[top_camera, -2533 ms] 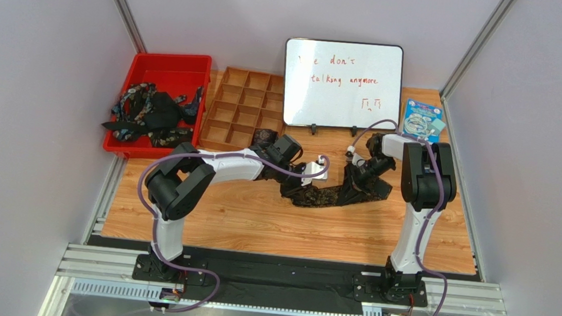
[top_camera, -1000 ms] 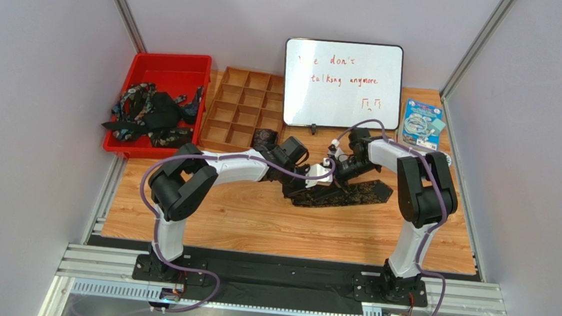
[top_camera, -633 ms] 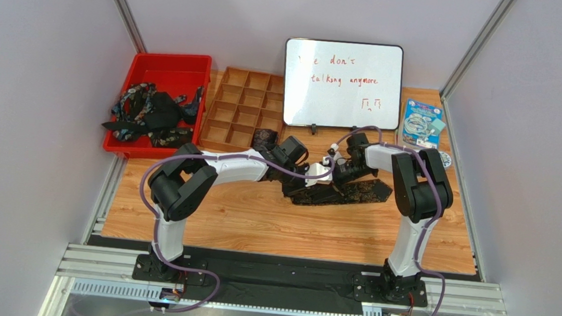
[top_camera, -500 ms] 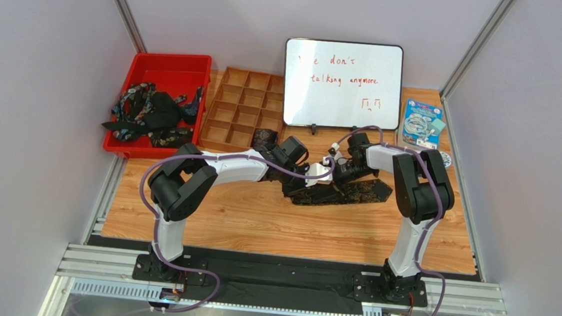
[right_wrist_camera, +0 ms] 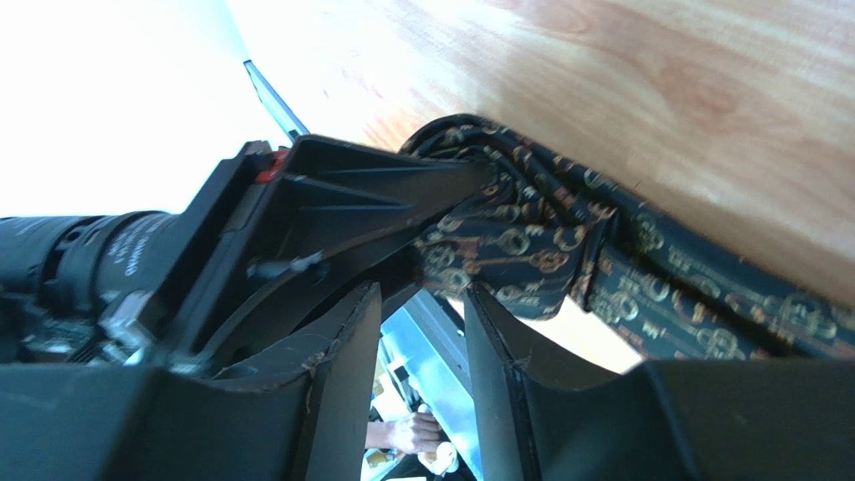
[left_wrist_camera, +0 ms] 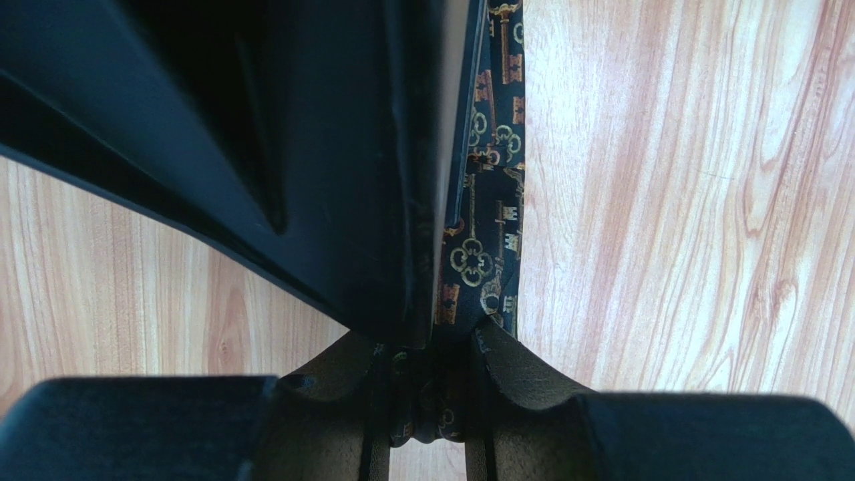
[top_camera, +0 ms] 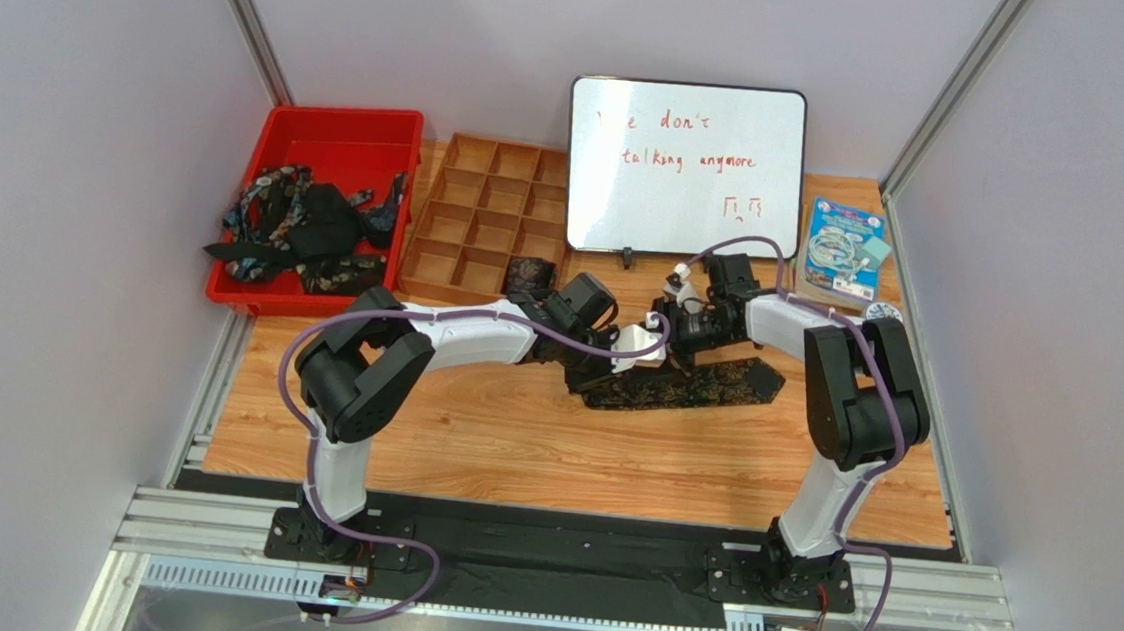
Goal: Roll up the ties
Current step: Roll the tie at the center of the board.
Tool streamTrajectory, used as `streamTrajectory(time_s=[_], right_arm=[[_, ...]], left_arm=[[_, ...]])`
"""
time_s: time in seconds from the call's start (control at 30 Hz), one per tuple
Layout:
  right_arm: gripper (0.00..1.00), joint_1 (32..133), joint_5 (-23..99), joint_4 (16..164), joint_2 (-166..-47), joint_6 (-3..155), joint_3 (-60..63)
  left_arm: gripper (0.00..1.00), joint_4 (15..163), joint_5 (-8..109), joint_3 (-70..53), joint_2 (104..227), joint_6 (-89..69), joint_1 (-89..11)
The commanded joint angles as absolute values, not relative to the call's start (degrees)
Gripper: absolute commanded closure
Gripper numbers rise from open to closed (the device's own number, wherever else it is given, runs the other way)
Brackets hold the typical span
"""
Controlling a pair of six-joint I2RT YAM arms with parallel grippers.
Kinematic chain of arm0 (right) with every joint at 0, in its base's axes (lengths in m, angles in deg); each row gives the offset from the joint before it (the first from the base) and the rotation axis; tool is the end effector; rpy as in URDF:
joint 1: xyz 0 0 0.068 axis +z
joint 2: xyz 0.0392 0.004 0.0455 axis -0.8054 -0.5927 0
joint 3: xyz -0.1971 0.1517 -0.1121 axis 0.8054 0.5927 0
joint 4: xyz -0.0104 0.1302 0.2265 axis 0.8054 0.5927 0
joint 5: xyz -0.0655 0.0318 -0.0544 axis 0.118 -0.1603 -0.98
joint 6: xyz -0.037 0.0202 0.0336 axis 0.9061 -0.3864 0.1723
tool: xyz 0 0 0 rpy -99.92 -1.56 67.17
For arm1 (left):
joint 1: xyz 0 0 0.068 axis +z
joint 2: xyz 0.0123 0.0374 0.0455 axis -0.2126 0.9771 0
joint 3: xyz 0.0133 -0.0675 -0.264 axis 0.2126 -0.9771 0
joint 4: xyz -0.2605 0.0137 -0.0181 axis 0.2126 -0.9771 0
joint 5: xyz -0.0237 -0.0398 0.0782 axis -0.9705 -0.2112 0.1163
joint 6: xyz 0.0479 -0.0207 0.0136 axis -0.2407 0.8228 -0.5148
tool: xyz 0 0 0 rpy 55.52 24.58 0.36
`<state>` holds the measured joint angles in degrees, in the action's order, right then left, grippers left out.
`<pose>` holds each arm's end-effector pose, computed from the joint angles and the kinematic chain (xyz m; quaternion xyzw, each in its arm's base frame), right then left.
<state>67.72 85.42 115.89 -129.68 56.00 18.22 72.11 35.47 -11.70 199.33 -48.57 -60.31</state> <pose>0.3124 0.1084 0.1464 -0.0245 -0.8776 -0.4777 0.0320 0.2529 -0.3022 0.1599 0.6192 0.7038 -0.2419 0.2503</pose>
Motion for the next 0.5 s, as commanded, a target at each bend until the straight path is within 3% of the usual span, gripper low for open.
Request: streamTrajectory(time_s=[0.0,0.47], right_arm=[[0.57,68.8,85.4,106.5,-130.9,53.4,20.2],[0.52,71.1,81.8,102.8,-133.2,56.2,21.2]], left_arm=[[0.86,67.9,38.0,-13.8,201.3,-48.2,-60.7],[0.85,66.8,37.9,-12.6,202.2,-48.0,-61.1]])
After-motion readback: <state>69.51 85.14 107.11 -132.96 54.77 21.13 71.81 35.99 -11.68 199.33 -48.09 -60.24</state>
